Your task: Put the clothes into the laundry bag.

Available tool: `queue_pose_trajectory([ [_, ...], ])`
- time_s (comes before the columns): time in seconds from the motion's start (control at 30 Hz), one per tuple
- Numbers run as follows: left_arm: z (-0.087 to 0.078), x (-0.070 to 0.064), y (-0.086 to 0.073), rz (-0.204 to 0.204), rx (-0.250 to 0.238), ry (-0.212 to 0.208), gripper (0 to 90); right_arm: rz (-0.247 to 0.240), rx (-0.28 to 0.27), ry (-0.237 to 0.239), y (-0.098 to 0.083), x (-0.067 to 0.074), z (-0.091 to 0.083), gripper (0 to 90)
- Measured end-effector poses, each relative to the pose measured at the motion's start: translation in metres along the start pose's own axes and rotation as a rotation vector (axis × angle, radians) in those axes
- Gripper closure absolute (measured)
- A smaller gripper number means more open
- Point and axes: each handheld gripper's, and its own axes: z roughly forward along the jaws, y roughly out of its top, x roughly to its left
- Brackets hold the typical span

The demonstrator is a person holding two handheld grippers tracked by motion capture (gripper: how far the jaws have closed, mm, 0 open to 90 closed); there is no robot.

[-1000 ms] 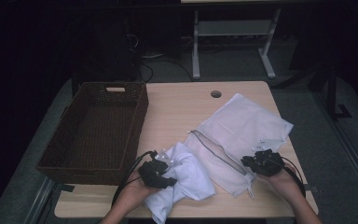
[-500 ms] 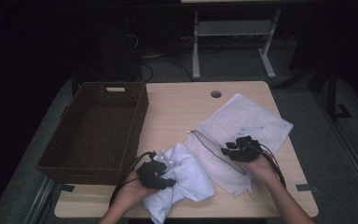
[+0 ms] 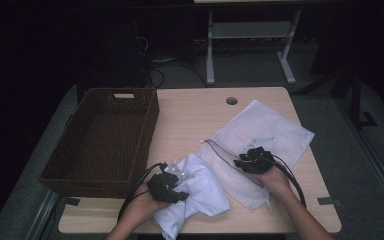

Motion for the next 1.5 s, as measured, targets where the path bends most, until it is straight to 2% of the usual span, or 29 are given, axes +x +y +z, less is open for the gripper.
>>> queue_pose_trajectory([
  [0.07, 0.000, 0.000, 0.000, -0.005, -0.002, -0.004, 69.5, 0.001, -0.016, -0.006, -0.003, -0.002, -0.001, 71.6],
  [0.13, 0.000, 0.000, 0.000, -0.010, -0.005, -0.006, 69.5, 0.025, -0.031, -0.001, -0.006, -0.006, -0.002, 77.4],
  [0.2, 0.000, 0.000, 0.000, -0.011, -0.006, -0.006, 69.4, 0.043, -0.036, 0.006, -0.007, -0.009, -0.003, 79.7],
  [0.37, 0.000, 0.000, 0.000, -0.006, 0.002, -0.003, 69.4, 0.045, -0.054, 0.004, -0.009, -0.013, -0.006, 86.1],
  [0.8, 0.000, 0.000, 0.000, -0.011, 0.004, -0.001, 69.5, 0.009, -0.131, -0.049, 0.008, -0.012, -0.030, 87.8],
  [0.83, 0.000, 0.000, 0.000, -0.009, 0.004, -0.002, 69.5, 0.014, -0.146, -0.048, 0.009, -0.012, -0.033, 87.8],
  [0.9, 0.000, 0.001, 0.000, -0.008, 0.004, -0.002, 69.5, 0.016, -0.140, -0.054, 0.012, -0.014, -0.037, 87.9],
  [1.23, 0.000, 0.001, 0.000, -0.010, 0.001, -0.004, 69.5, 0.044, -0.186, -0.047, 0.036, -0.024, -0.061, 87.9],
  [1.5, 0.000, 0.001, 0.001, -0.004, 0.002, -0.002, 69.9, 0.039, -0.262, -0.050, 0.052, -0.027, -0.082, 87.9],
])
